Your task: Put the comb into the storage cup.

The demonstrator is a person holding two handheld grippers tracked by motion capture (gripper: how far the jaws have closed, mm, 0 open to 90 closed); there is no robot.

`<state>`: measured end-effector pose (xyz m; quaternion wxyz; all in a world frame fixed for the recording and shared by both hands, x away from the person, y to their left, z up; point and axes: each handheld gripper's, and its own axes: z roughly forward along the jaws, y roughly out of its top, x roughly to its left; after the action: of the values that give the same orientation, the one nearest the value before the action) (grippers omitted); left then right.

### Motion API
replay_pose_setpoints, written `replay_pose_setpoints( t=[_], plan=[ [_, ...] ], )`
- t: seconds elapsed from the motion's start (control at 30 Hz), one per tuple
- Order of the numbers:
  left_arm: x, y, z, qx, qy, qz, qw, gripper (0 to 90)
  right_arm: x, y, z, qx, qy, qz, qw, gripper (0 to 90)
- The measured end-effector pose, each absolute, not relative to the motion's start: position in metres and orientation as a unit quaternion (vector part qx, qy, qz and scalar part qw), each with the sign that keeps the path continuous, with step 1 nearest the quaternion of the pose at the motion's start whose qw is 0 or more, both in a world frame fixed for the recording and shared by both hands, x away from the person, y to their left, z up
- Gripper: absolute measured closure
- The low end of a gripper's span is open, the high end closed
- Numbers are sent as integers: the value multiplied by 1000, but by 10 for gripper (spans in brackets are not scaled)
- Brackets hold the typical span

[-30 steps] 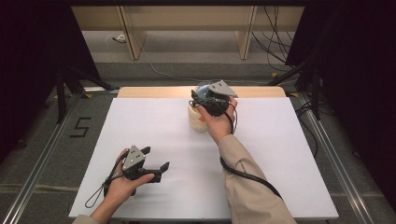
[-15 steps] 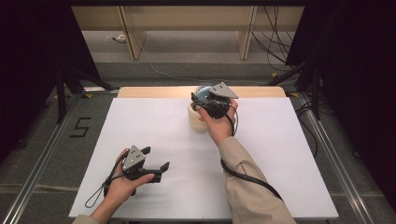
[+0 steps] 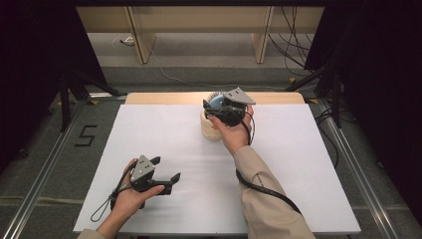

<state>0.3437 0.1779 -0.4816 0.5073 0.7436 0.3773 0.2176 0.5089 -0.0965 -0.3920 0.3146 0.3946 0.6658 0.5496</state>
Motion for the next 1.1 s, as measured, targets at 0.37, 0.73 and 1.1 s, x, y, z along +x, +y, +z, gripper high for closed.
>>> replay_pose_setpoints(
  t=[0.37, 0.73, 1.1],
  plan=[
    [343, 178, -482, 743, 378, 217, 507, 70, 500, -99, -388, 389, 662, 555, 320, 83],
    [343, 177, -482, 743, 378, 218, 508, 72, 490, -108, -382, 380, 667, 555, 321, 75],
    [343, 178, -481, 743, 379, 219, 507, 73, 480, -120, -381, 376, 675, 550, 318, 73]
  ],
)
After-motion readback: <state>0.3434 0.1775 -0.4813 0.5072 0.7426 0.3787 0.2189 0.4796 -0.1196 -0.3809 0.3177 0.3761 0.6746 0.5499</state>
